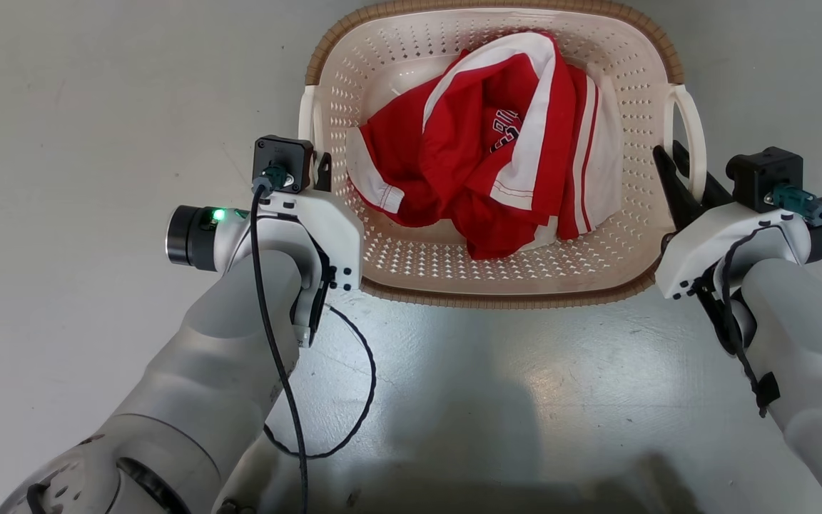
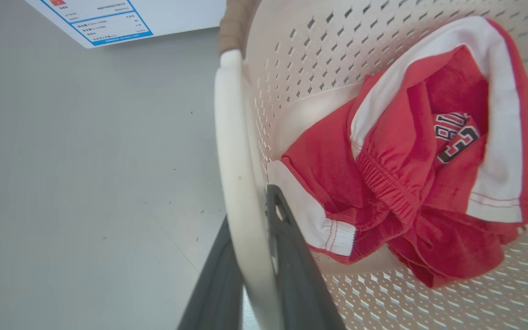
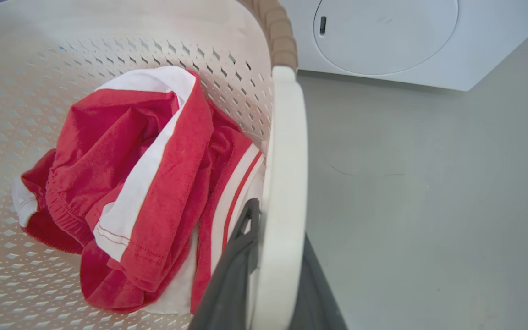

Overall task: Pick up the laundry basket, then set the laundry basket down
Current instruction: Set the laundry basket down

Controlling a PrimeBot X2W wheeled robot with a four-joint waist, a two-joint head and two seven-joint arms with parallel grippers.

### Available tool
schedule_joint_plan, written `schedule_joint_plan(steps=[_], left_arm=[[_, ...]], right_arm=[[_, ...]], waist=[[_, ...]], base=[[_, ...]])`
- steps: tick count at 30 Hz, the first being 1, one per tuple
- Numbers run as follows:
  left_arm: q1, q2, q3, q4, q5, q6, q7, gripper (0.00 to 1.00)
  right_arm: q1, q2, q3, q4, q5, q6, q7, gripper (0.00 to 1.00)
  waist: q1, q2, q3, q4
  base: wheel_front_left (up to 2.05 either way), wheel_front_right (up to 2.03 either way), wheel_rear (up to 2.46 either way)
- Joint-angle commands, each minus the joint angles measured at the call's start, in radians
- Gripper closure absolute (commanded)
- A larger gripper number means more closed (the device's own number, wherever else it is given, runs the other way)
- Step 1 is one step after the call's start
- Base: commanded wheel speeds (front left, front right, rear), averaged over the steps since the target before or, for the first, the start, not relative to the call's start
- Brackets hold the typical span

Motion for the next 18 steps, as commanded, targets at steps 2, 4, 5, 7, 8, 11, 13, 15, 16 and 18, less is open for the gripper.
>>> schedule_joint_plan(steps=[2, 4, 5, 7, 8, 11, 13, 15, 16, 18], left_arm=[[0.006, 0.012, 0.014, -0.019, 0.02, -0.004, -0.007, 1.0], [0.009, 0.012, 0.017, -0.018, 0.022, -0.006, -0.008, 1.0], [0.01, 0.012, 0.019, -0.018, 0.023, -0.006, -0.008, 1.0], [0.011, 0.012, 0.021, -0.016, 0.025, -0.007, -0.008, 1.0], [0.012, 0.012, 0.021, -0.015, 0.025, -0.007, -0.008, 1.0], [0.013, 0.012, 0.023, -0.012, 0.025, -0.009, -0.008, 1.0], [0.013, 0.012, 0.023, -0.01, 0.024, -0.012, -0.008, 1.0], [0.013, 0.012, 0.022, -0.007, 0.023, -0.013, -0.008, 1.0], [0.016, 0.012, 0.021, -0.004, 0.018, -0.015, -0.008, 1.0], [0.018, 0.012, 0.029, 0.003, -0.004, -0.011, -0.008, 1.0]], right_arm=[[0.074, 0.031, 0.029, -0.023, -0.037, 0.018, -0.014, 1.0], [0.075, 0.033, 0.025, -0.022, -0.039, 0.018, -0.014, 1.0], [0.075, 0.033, 0.023, -0.022, -0.04, 0.018, -0.014, 1.0], [0.074, 0.035, 0.02, -0.022, -0.04, 0.018, -0.014, 1.0], [0.074, 0.035, 0.019, -0.022, -0.041, 0.018, -0.014, 1.0], [0.073, 0.036, 0.016, -0.02, -0.042, 0.018, -0.014, 1.0], [0.073, 0.037, 0.013, -0.02, -0.043, 0.018, -0.014, 1.0], [0.073, 0.038, 0.012, -0.018, -0.044, 0.018, -0.014, 1.0], [0.073, 0.039, 0.011, -0.018, -0.045, 0.018, -0.014, 1.0], [0.071, 0.038, -0.004, -0.014, -0.047, 0.018, -0.014, 0.92]], waist=[[0.0, 0.0, 0.002, 0.001], [0.0, 0.0, 0.003, 0.001], [0.0, 0.0, 0.003, 0.001], [0.0, 0.0, 0.003, 0.0], [0.0, 0.0, 0.003, 0.0], [0.0, 0.0, 0.003, -0.002], [0.0, 0.0, 0.002, -0.003], [0.0, 0.0, 0.002, -0.005], [0.0, 0.0, 0.002, -0.006], [0.0, 0.0, 0.002, -0.007]], base=[[0.0, 0.0, 0.0], [0.0, 0.0, 0.0], [0.0, 0.0, 0.0], [0.0, 0.0, 0.0], [0.0, 0.0, 0.0], [0.0, 0.0, 0.0], [0.0, 0.0, 0.0], [0.0, 0.0, 0.0], [0.0, 0.0, 0.0], [0.0, 0.0, 0.0]])
